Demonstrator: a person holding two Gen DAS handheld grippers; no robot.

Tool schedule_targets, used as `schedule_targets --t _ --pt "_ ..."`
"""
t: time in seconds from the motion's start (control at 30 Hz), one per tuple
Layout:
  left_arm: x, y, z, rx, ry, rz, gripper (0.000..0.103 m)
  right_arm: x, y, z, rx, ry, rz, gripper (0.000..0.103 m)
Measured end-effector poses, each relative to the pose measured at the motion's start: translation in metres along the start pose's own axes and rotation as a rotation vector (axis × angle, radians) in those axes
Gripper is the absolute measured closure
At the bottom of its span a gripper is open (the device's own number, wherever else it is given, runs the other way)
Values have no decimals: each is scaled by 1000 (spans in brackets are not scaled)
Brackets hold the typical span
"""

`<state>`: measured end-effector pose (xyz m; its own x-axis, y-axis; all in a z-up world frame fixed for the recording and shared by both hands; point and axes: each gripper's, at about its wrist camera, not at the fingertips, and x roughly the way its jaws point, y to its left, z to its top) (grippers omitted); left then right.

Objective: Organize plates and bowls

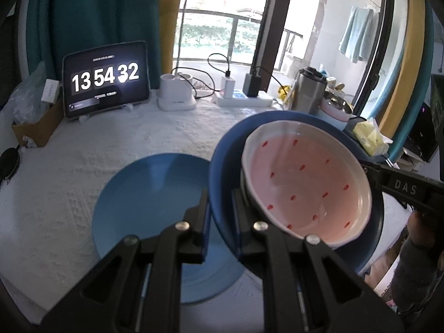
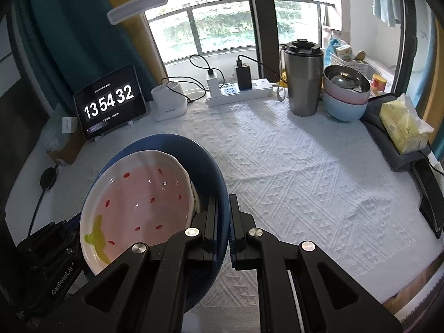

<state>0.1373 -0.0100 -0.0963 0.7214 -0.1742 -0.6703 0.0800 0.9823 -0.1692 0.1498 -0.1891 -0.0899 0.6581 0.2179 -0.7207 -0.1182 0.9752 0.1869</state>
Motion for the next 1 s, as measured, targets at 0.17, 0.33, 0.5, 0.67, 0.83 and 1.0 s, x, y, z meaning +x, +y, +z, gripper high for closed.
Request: schedule_targets --t 0.17,0.33,0.5,0.67,0.83,1.0 --pt "-2 9 1 -18 -7 5 90 4 11 3 -12 4 6 93" --pt "-3 21 1 -36 -9 11 91 10 22 5 -26 11 13 93" --pt "-3 35 2 -52 -10 22 91 17 34 8 -40 18 21 93" --pt "-4 50 2 -68 -13 33 91 24 46 10 -51 26 30 93" --pt "-5 61 1 -85 -12 43 91 31 59 12 -66 34 40 93" --pt "-6 73 0 -102 -12 55 91 39 69 14 -78 46 52 93"
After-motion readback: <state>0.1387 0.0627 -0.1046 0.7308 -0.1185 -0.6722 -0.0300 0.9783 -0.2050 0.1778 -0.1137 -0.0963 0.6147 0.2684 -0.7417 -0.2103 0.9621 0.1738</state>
